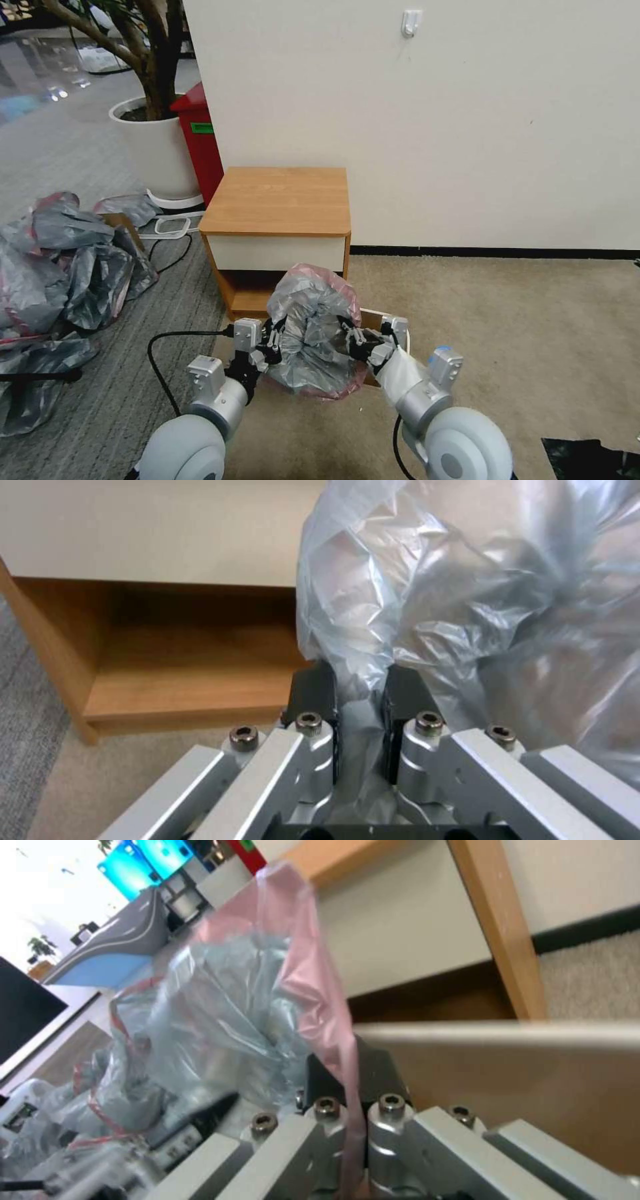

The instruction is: Pick up the garbage bag from the table and place it over the trash can.

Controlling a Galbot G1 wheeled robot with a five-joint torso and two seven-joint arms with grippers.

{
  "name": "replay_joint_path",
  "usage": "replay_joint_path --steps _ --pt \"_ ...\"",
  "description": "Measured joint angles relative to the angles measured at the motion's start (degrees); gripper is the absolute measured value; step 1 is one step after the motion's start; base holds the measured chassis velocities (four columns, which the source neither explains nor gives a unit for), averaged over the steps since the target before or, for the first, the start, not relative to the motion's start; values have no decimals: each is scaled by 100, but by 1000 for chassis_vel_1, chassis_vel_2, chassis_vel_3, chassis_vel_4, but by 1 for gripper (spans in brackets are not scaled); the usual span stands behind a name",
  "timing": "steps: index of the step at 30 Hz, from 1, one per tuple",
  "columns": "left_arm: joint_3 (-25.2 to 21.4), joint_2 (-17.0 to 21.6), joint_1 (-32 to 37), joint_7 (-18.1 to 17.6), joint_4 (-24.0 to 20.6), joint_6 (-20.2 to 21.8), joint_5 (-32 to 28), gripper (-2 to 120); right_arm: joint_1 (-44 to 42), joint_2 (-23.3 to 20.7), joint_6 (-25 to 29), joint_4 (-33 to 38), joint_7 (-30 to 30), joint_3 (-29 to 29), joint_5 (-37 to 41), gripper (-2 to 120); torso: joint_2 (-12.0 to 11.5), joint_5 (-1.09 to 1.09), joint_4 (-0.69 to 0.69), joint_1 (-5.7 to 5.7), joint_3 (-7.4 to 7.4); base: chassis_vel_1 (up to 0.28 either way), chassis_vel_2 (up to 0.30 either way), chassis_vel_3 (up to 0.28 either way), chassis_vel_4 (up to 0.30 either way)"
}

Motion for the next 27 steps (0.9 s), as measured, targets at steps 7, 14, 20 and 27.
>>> replay_joint_path --steps 7,14,20,27 --pt "28 -26 36 8 5 27 9 9 310 -350 -69 114 55 257 378 0 0 1 -1 0 0 0 0 0 0" --pt "31 -42 137 64 -61 41 26 9 1165 -958 -381 -38 601 241 1303 0 0 1 0 0 0 0 0 0 0" --pt "-10 -66 220 150 -127 43 35 9 1763 -1316 -731 -230 1080 207 2030 0 0 1 0 0 0 0 0 0 0" --pt "-174 -161 309 287 -150 44 34 9 2196 -1703 -1476 -549 1440 192 2853 0 0 1 0 0 0 0 0 0 0"
